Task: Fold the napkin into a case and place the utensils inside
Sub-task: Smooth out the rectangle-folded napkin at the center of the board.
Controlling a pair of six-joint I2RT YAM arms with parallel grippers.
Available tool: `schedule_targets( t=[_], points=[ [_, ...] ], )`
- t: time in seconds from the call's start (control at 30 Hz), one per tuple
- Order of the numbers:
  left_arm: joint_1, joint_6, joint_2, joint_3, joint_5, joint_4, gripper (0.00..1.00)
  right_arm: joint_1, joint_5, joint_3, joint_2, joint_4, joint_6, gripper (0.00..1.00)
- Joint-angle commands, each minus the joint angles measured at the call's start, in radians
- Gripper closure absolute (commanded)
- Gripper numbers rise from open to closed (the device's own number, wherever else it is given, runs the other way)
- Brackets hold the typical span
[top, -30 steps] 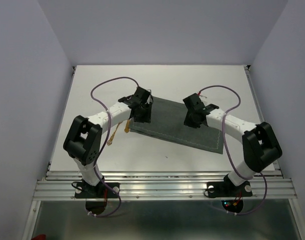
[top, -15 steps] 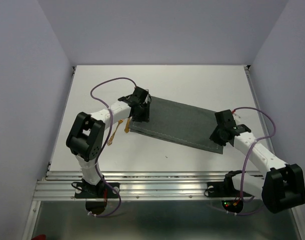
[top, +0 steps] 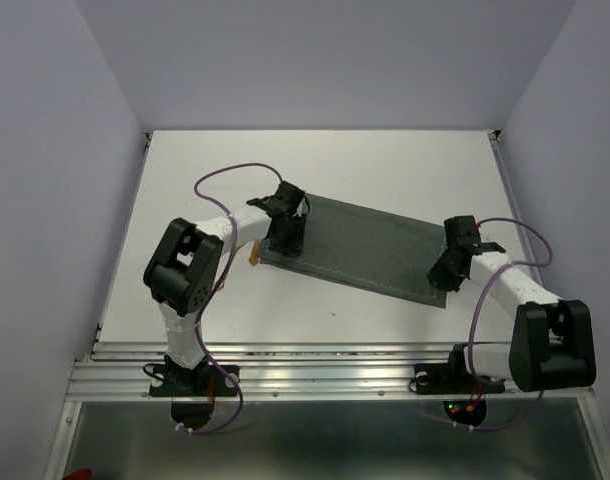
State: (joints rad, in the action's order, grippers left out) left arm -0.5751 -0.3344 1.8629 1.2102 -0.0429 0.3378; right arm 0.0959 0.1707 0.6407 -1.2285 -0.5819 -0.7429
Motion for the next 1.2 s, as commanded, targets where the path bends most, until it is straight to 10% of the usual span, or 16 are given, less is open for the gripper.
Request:
schedule_targets(
  t=[0.0,0.5,1.17],
  points=[
    [-0.008,-0.003,-0.031,0.002,0.0,-0.002,0.49,-0.065,-0.053,0.076,-0.075,0.043,0.089,0.73],
    [-0.006,-0.04,-0.087,0.1,0.113,0.067,0.43,-0.154,0.021,0.283,-0.416,0.111,0.2,0.76],
    [0.119,-0.176,-0.208,-0.164,0.236,-0.013,0.6,-0.154,-0.249,0.277,-0.183,0.079,0.197,0.74]
  ],
)
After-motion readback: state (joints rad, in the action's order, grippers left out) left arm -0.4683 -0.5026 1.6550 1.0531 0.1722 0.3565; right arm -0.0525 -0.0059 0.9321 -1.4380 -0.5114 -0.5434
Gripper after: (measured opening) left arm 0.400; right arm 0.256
